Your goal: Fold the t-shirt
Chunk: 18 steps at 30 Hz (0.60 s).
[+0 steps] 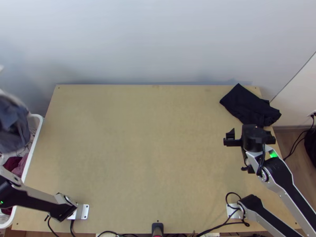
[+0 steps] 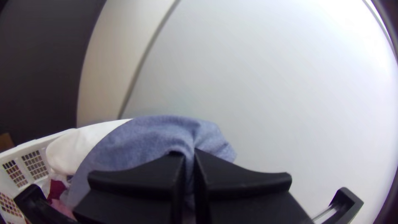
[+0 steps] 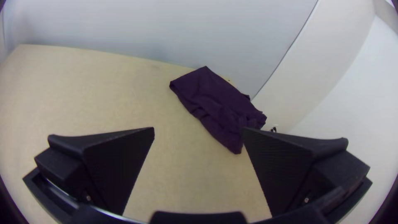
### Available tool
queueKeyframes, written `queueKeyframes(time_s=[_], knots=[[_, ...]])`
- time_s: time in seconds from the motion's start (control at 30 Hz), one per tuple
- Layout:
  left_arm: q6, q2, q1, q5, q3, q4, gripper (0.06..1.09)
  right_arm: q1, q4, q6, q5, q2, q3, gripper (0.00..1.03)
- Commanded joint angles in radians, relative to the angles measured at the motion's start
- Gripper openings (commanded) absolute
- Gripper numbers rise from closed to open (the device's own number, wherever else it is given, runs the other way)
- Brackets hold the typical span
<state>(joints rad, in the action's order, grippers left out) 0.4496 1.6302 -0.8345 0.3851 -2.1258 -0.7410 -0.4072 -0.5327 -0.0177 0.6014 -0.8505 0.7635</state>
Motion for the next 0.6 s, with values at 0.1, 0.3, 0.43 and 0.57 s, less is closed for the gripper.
queueKeyframes(time_s=[0.1, 0.3, 0.43, 0.57], knots=[[-0.015, -0.196, 0.388, 0.049, 0.017, -0.162, 0.1, 0.001, -0.006, 0.002, 0.0, 0.033, -0.012, 0.98], [-0.072, -0.392, 0.744, -0.123, 0.472, -0.051, 0.1, 0.002, -0.006, 0.004, 0.0, 0.037, -0.007, 0.98], [-0.084, -0.495, 1.026, -0.258, 0.759, 0.006, 0.1, 0.002, -0.006, 0.004, 0.0, 0.045, -0.012, 0.98], [-0.088, -0.555, 1.246, -0.338, 0.972, 0.06, 0.1, 0.004, -0.006, 0.004, 0.0, 0.048, -0.013, 0.98]])
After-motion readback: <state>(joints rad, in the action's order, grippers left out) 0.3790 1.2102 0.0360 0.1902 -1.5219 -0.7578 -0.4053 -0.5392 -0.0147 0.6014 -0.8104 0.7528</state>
